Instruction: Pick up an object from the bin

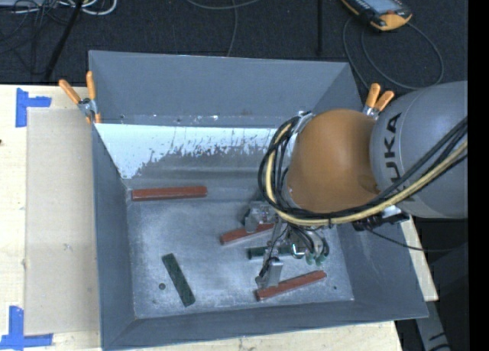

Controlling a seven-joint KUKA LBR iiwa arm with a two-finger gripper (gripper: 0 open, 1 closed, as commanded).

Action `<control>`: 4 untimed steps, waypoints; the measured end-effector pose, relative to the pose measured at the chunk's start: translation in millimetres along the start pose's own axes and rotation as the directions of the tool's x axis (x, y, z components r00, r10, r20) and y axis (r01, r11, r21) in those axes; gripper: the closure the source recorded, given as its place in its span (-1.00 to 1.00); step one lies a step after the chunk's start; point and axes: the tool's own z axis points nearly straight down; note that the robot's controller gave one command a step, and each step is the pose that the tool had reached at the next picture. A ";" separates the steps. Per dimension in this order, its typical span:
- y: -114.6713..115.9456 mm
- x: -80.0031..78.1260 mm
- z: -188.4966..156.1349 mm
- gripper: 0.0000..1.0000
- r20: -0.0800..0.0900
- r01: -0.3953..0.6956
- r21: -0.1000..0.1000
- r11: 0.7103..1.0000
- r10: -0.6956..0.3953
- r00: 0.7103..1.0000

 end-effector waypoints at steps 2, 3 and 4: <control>-8.4 1.1 13.5 -1.00 0.015 0.073 0.000 0.997 -0.073 0.997; -17.1 -6.6 72.2 -1.00 0.011 0.372 0.004 0.928 -0.372 0.928; -35.4 -23.2 106.4 1.00 0.008 0.464 0.003 0.886 -0.464 0.886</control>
Offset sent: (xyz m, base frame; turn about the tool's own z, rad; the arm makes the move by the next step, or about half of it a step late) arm -0.0225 -0.0559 -0.1031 -0.3733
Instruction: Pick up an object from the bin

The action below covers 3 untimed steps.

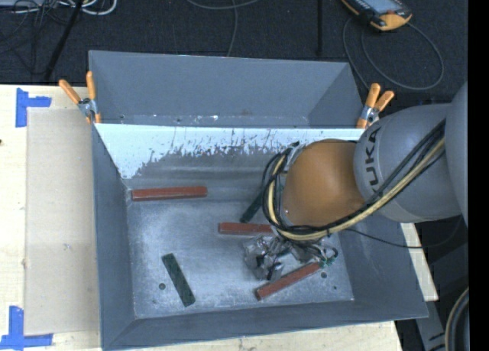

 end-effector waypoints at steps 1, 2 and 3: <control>0.0 0.2 0.4 1.00 -0.001 -0.001 0.000 1.000 0.001 1.000; -4.6 6.2 -49.9 1.00 -0.006 0.016 -0.003 1.000 -0.016 1.000; 19.5 4.8 -111.0 1.00 -0.004 -0.006 -0.001 1.000 0.006 1.000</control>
Offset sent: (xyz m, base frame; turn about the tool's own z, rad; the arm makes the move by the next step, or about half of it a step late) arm -0.0050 -0.0362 0.2359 -0.0540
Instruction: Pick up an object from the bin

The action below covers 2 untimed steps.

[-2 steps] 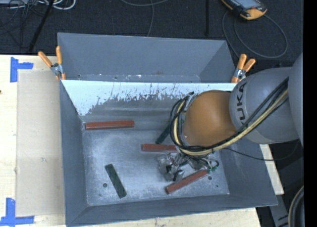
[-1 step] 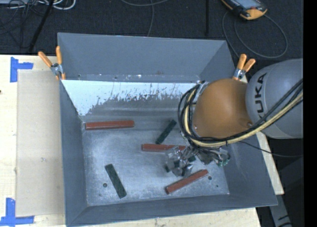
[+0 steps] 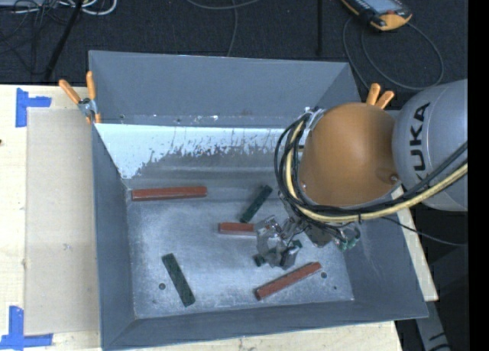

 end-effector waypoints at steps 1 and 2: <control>-29.3 4.8 8.1 -1.00 0.001 0.026 0.001 1.000 -0.026 1.000; -28.7 4.2 6.6 -1.00 0.004 0.025 0.001 1.000 -0.025 1.000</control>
Offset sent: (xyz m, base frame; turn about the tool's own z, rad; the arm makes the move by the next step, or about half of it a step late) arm 0.0000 0.0000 0.0000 0.0000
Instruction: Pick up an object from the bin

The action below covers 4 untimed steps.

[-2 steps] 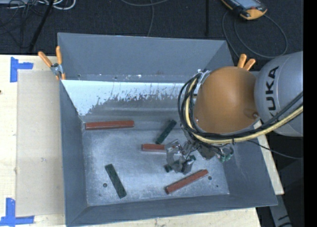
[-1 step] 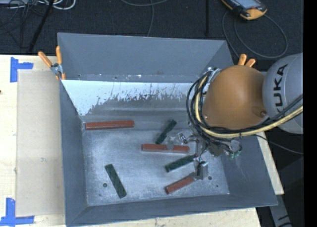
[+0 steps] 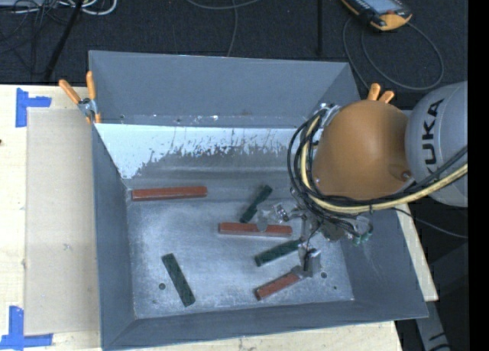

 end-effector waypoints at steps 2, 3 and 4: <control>0.7 -1.1 70.5 -1.00 0.004 0.302 0.005 0.953 -0.302 0.953; -52.6 10.6 103.8 1.00 0.000 0.481 0.005 0.877 -0.481 0.877; -52.7 10.6 103.8 1.00 0.000 0.480 0.005 0.877 -0.480 0.877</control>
Offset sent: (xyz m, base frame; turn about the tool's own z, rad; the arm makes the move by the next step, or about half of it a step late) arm -0.0019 -0.0060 -0.1062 -0.3801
